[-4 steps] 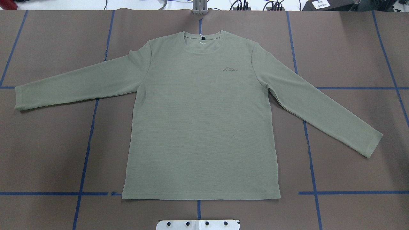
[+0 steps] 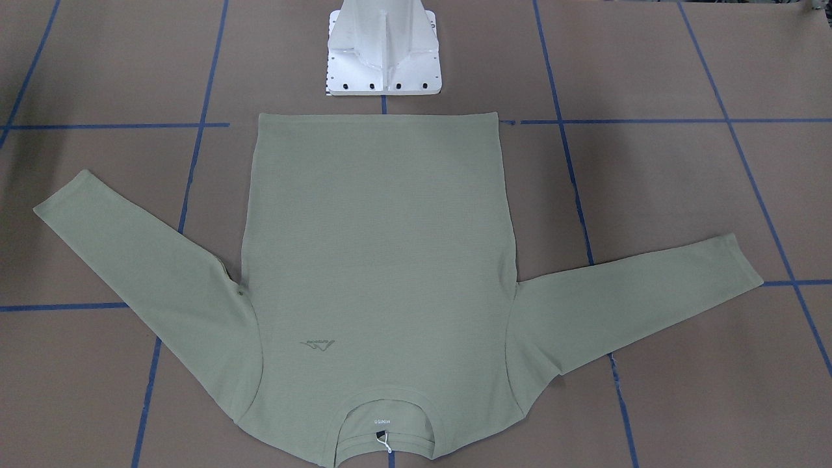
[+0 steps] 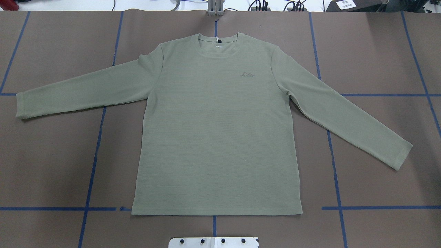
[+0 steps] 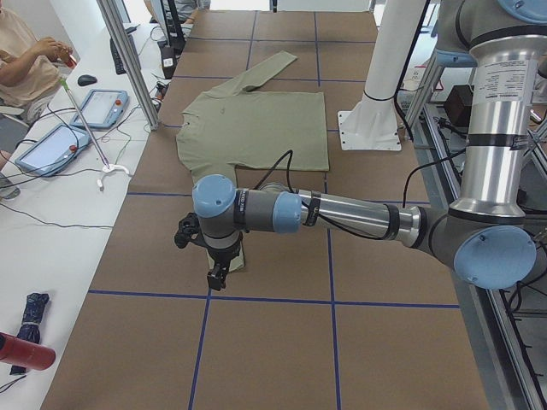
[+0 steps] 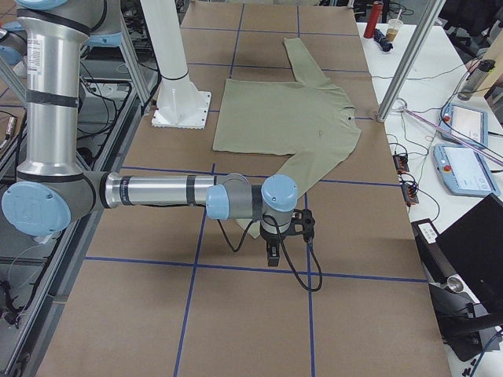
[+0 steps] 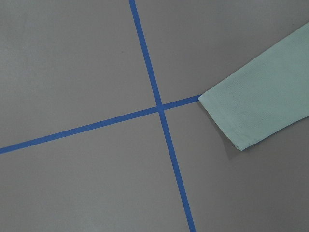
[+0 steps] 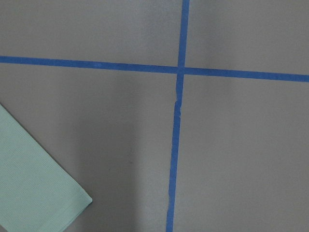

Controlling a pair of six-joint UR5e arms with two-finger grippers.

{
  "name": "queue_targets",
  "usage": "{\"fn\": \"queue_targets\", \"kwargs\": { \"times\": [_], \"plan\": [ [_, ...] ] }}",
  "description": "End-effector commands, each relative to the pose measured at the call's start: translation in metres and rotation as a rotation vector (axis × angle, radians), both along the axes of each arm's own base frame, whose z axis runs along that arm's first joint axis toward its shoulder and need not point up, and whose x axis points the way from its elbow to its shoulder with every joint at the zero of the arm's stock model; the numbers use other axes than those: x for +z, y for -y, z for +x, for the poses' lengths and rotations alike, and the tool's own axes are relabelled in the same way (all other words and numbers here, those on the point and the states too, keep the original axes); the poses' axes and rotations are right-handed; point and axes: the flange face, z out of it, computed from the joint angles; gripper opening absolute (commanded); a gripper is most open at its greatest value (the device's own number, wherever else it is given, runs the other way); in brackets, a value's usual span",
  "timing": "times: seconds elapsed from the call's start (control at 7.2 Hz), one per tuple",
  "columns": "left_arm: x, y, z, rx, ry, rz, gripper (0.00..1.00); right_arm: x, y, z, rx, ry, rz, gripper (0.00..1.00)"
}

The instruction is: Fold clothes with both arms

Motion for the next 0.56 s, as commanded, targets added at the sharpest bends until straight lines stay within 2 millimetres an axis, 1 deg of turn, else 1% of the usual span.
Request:
{"fn": "queue_targets", "kwargs": {
  "times": [0.0,0.14,0.28,0.42],
  "plan": [
    [-0.012,0.0,0.0,0.0,0.002,0.032,1.0,-0.008,-0.003,-0.004,-0.003,0.06,0.016,1.0],
    [-0.024,0.0,-0.001,-0.002,0.023,0.057,1.0,-0.013,-0.004,-0.005,0.021,0.069,0.033,1.0],
    [-0.031,0.001,0.0,-0.006,0.013,0.064,1.0,-0.016,-0.003,-0.009,0.066,0.075,0.014,1.0],
    [-0.033,0.001,0.0,-0.011,0.012,0.064,1.0,-0.014,-0.006,-0.015,0.092,0.085,-0.002,1.0]
  ]
}}
